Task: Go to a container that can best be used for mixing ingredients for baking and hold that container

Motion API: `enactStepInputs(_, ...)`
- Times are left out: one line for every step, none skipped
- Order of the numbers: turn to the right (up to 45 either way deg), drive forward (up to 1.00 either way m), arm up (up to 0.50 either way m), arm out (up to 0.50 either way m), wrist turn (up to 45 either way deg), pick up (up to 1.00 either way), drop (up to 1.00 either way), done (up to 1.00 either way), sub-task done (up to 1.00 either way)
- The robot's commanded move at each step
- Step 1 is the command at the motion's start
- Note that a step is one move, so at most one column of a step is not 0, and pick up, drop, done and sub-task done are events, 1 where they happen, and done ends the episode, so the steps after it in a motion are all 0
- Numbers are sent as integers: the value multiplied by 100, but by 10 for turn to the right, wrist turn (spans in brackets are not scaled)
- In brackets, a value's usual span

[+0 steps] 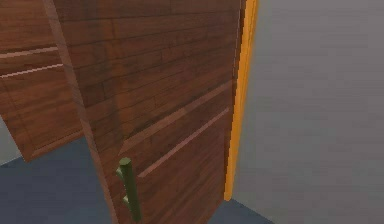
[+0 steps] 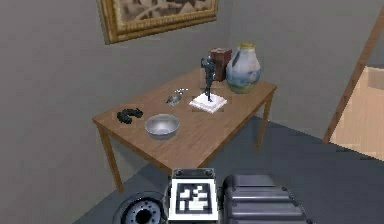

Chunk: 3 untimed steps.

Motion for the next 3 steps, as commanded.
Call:
enactStepInputs(0,0,0,50,0,0,0,0,0)
enactStepInputs(0,0,0,0,450,0,0,0,0)
enactStepInputs(0,0,0,0,450,0,0,0,0)
